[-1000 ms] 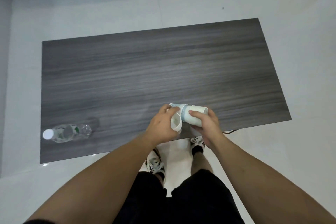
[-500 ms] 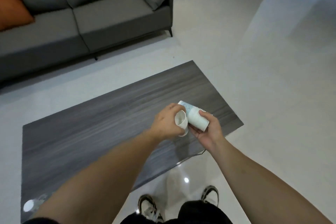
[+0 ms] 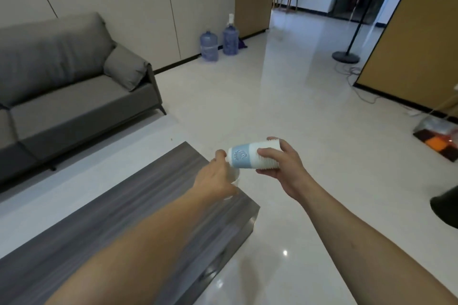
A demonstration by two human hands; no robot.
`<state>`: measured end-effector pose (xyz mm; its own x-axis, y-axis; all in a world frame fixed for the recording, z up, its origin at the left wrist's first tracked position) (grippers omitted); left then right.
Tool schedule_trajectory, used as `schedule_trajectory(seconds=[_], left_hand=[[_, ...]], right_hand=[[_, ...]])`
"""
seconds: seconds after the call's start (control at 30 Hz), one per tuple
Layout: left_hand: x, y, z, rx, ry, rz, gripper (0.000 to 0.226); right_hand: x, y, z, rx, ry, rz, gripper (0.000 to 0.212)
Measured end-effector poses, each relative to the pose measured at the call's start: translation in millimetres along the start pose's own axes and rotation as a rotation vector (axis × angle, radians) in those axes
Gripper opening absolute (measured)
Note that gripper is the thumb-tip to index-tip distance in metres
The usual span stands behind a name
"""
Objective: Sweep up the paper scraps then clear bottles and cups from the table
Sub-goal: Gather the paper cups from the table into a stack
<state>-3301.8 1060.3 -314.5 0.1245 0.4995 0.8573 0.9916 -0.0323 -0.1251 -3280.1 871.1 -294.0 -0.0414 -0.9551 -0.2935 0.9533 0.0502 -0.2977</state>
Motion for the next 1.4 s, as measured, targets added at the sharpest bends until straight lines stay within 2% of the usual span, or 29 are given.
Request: schedule_trajectory(seconds=[0.07,0.13,0.2,0.3,0.43,0.53,0.63,0.7,0.77,0.87,0.97,1.0,1.07,1.13,1.2,1.27,1.33,1.4], left_hand=[[3.9,3.4,-0.8,0.027,-0.06,-0.031,0.075],[11.4,3.0,8.1,0.071,-0.109,-0.077,0.087],[18.8,-3.0,21.4,0.055,-0.078,-0.108,0.1],[25.7,-16.8,43.3,0.015,-0.002,-0.107,0.103],[35.2,-55.7,90.4,0.107,0.046,-0.124,0.099],[37.5,-105.9,151.9,0.283,0.031,-0.127,0.1],[39.1,-171.9,213.4,0.491,-0.066,-0.164,0.1],[40.6,-220.1,247.4,0.633,-0.225,-0.25,0.099],[37.7,-267.3,279.0,0.768,-0.409,-0.361,0.096],[21.5,-330.7,317.8,0.868,-0.574,-0.416,0.094],[0.1,-386.4,355.4,0.904,-0.62,-0.344,0.094],[-6.1,-405.7,371.0,0.952,-0.598,-0.332,0.09],[-16.2,-449.3,405.8,1.133,-0.542,-0.365,0.067],[-25.6,-495.4,438.7,1.36,-0.568,-0.448,0.04],[-30.6,-534.0,466.7,1.51,-0.62,-0.555,0.026],[-33.1,-560.3,493.1,1.611,-0.687,-0.684,0.036],[-34.2,-573.3,519.4,1.673,-0.74,-0.805,0.069],[-37.7,-573.4,543.8,1.643,-0.781,-0.868,0.096]], right_hand=[[-9.0,0.4,4.8,0.007,-0.083,0.036,0.057],[-17.4,2.5,3.1,0.011,-0.182,0.045,0.057],[-28.0,7.1,-2.1,0.028,-0.401,0.092,0.064],[-62.4,11.4,-24.5,-0.033,-0.552,0.251,0.08],[-130.4,1.2,-77.3,-0.105,-0.674,0.455,0.094],[-180.3,-21.7,-136.7,-0.233,-0.593,0.612,0.1],[-230.0,-56.9,-193.4,-0.355,-0.399,0.645,0.105],[-260.6,-86.2,-231.3,-0.459,-0.251,0.596,0.102],[-290.4,-125.0,-269.5,-0.589,-0.208,0.645,0.09],[-320.9,-187.0,-323.7,-0.705,-0.415,0.823,0.066],[-338.9,-218.5,-364.8,-0.673,-0.534,0.751,0.055],[-345.5,-225.8,-375.2,-0.663,-0.564,0.739,0.055],[-360.0,-238.4,-394.8,-0.649,-0.63,0.751,0.055],[-373.7,-248.8,-411.6,-0.634,-0.684,0.757,0.053],[-385.6,-256.2,-426.6,-0.627,-0.714,0.728,0.053],[-392.2,-259.7,-437.5,-0.62,-0.745,0.694,0.054],[-392.5,-259.5,-446.1,-0.618,-0.768,0.667,0.058],[-387.0,-256.0,-452.4,-0.624,-0.781,0.622,0.061]])
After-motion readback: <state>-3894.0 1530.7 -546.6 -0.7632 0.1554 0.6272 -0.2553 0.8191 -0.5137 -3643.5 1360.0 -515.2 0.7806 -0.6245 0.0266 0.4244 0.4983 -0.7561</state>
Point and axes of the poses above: each hand's wrist, its own y-axis towards the middle knuckle, its own x-axis out of the back of the hand, z = x × y, the point moved 5 cm from there along y, towards the middle knuckle, and after that the axes turned 3 degrees about y, right-handed, at the moved point
